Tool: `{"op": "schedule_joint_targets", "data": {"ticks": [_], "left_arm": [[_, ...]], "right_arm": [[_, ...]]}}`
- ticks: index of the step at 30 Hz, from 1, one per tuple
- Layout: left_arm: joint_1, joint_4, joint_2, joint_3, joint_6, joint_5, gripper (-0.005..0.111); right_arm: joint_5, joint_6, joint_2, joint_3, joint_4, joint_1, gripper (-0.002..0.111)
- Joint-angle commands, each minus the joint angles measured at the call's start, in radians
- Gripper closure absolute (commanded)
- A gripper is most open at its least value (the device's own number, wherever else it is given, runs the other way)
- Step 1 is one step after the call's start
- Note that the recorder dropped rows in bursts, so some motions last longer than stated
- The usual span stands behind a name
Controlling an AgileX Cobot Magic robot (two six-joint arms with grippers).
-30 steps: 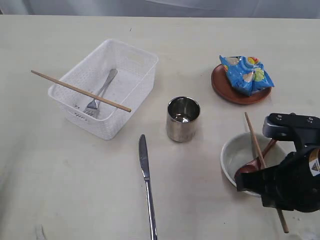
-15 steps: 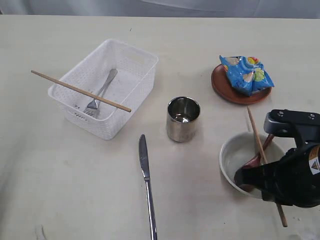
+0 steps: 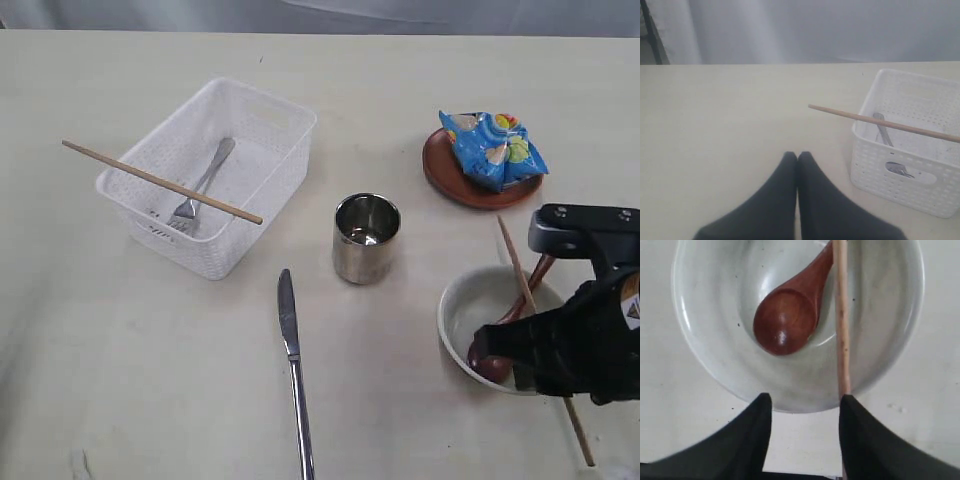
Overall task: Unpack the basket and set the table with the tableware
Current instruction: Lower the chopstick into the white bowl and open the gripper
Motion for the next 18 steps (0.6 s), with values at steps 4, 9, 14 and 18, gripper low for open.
{"op": "schedule_joint_targets", "data": {"ticks": [4,9,14,18], "left_arm": [[-0.007,0.004,-0.003,0.002,0.001,-0.005,0.107],[-0.007,0.004,-0.003,0.002,0.001,-0.005,0.107],[-0.007,0.004,-0.003,0.002,0.001,-0.005,0.107],[-0.007,0.004,-0.003,0.002,0.001,-0.005,0.107]], "right_arm": [[0.018,0.002,-0.006,-0.034,-0.066,-0.006,0.066],[0.013,0.007,-0.006,-0.036,-0.087,-0.006,0.066],[0.027,-0.022,-0.006,-0.124,-0.087,-0.006,0.066],[0.055,-0.054,-0.006,-0.249,-0.084,-0.006,0.066]]}}
